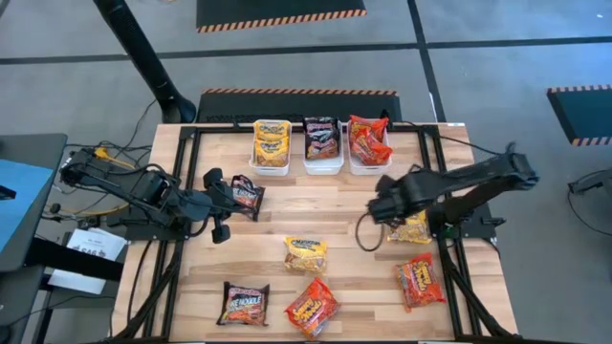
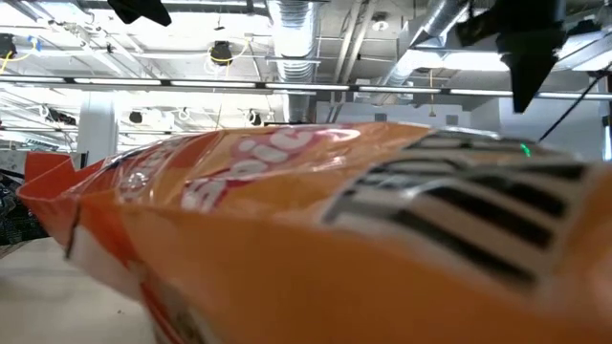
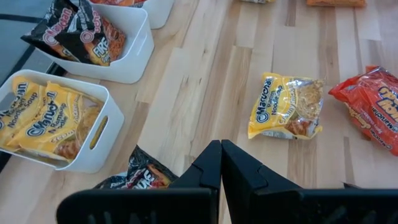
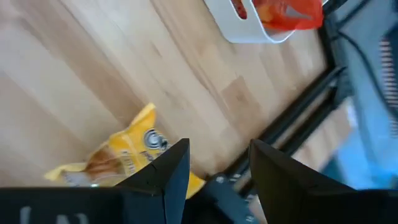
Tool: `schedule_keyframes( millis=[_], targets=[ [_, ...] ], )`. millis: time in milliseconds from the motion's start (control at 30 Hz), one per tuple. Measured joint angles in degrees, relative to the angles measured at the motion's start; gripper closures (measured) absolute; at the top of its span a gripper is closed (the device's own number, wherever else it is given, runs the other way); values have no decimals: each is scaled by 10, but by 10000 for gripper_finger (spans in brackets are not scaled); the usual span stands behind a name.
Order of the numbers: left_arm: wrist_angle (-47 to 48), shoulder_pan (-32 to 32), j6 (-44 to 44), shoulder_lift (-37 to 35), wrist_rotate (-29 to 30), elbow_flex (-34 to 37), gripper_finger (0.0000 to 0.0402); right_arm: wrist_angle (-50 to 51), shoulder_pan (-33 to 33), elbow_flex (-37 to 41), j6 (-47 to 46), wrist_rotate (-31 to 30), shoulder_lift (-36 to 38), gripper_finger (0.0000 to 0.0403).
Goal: Sort Maruchan noodles
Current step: Put the yellow noodle pack into the left white bin
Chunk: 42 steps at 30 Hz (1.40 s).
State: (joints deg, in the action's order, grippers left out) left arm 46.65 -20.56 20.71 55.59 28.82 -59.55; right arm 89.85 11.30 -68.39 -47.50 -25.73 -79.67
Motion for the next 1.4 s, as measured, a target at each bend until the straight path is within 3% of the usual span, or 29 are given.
schedule_keyframes(
  millis=[300, 500, 733, 1033, 1400],
  targets=[
    [1, 0, 1, 0, 0, 0, 401, -37, 63, 73, -183, 39, 192, 214],
    [2, 0, 1, 0, 0, 0, 401, -39, 83, 101, -247, 92, 245, 198],
    [2, 0, 1, 0, 0, 0, 401, -55, 82, 128, -303, 186, 248, 153],
    [2, 0, 1, 0, 0, 0, 401, -125, 81, 177, -310, 196, 212, 147],
    [6, 0, 1, 0, 0, 0, 401, -202, 81, 271, -436, 198, 205, 147]
  ],
)
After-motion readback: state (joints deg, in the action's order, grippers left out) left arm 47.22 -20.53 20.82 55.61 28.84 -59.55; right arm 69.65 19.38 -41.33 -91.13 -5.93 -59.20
